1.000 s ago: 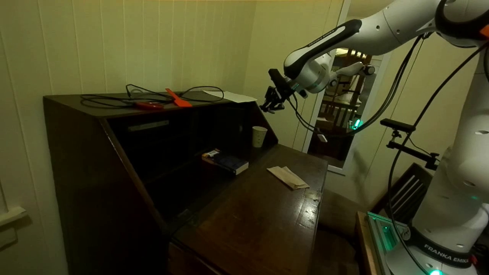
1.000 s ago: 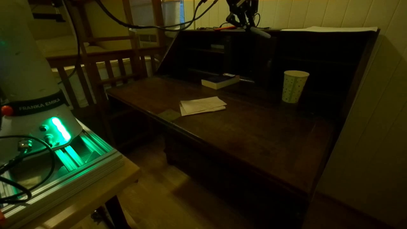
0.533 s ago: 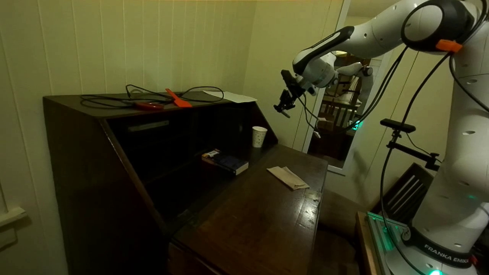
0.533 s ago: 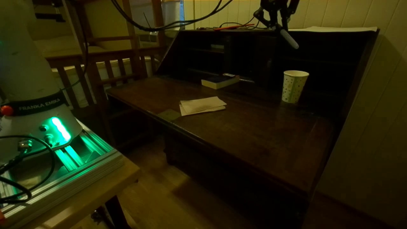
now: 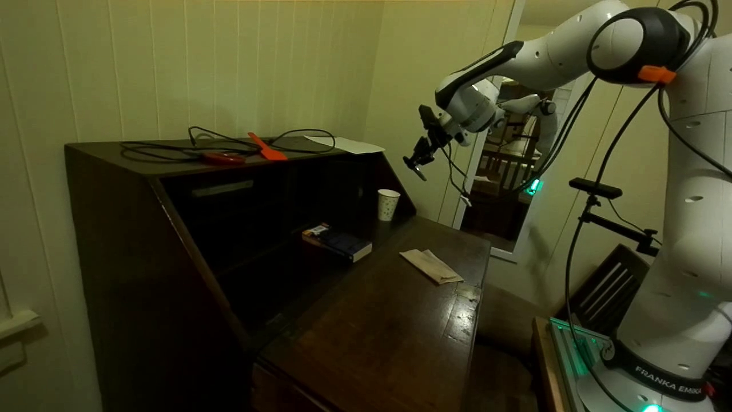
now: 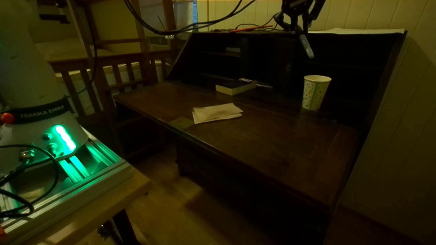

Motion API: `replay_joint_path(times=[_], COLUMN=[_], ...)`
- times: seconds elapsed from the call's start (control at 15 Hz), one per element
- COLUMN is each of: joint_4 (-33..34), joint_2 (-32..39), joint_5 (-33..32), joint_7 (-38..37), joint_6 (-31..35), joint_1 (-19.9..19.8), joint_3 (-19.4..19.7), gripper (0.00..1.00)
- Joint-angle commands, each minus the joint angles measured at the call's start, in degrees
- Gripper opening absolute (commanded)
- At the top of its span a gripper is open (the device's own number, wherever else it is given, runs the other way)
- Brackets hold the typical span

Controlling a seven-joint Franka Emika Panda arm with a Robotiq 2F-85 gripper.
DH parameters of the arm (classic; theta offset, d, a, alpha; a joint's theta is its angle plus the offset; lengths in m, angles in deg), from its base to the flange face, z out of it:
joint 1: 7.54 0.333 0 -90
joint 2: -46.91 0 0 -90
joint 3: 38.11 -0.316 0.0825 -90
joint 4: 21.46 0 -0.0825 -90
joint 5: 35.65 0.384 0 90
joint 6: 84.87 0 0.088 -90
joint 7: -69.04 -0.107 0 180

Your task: Put the marker in the coffee cup.

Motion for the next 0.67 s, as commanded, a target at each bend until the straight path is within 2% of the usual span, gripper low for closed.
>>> replay_joint_path(times=[0.0,0.4,0.47,0.53,0.6], joint_4=[6.2,13.5,15.0,10.2,10.8], joint_2=[2.4,9.5,11.8,7.1,8.3], joint_5=[13.5,38.1,39.9,35.6,36.1], joint_7=[5.9,26.8,27.7,24.3,25.1], joint_6=[-7.5,-21.3,-25.2,-20.8,-21.9], joint_1=[-4.9,-12.3,-13.4,-10.2,-10.8], joint_3=[-2.1,-2.5,-2.5,-0.4,-0.3], gripper=[0.06,0.06,0.06,0.06,0.22])
